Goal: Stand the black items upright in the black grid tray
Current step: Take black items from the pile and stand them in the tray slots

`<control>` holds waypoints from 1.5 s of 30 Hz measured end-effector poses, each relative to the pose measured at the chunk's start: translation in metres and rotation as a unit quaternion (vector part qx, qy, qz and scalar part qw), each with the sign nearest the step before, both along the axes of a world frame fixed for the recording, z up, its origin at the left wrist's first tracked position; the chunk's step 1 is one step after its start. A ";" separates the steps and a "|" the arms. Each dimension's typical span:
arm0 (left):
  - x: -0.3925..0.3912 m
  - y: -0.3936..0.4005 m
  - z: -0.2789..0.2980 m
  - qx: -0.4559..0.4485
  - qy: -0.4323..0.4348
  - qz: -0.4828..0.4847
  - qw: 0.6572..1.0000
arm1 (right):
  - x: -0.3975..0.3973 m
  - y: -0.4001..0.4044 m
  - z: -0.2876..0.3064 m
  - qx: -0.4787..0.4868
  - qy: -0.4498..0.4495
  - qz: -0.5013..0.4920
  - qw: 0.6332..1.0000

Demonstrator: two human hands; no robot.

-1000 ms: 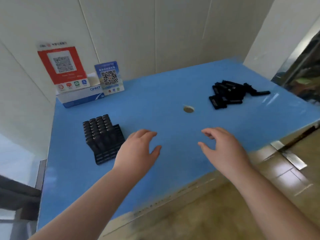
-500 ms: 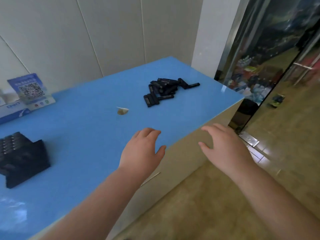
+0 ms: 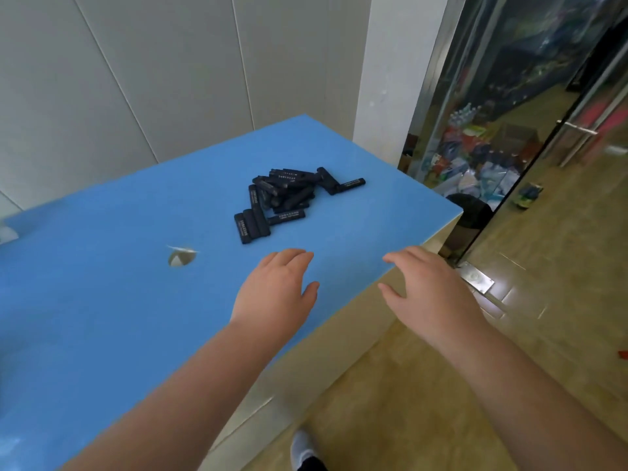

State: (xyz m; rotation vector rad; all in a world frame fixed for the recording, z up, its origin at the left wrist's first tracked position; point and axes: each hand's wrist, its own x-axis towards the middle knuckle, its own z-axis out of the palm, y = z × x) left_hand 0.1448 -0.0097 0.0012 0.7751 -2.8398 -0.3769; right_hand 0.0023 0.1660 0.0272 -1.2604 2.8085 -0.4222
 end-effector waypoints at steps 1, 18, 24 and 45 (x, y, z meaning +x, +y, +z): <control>-0.010 -0.008 -0.002 0.002 -0.001 0.002 1.000 | -0.009 -0.008 -0.001 0.002 -0.001 0.005 1.000; -0.107 -0.114 -0.043 -0.062 -0.079 0.109 0.989 | -0.114 -0.109 -0.026 0.004 -0.058 0.100 0.993; -0.120 -0.115 -0.042 -0.093 -0.099 0.142 0.981 | -0.152 -0.138 -0.033 0.003 -0.072 0.163 0.984; -0.129 -0.089 -0.014 0.203 0.055 0.348 0.914 | -0.179 -0.252 -0.068 -0.054 0.016 0.388 0.920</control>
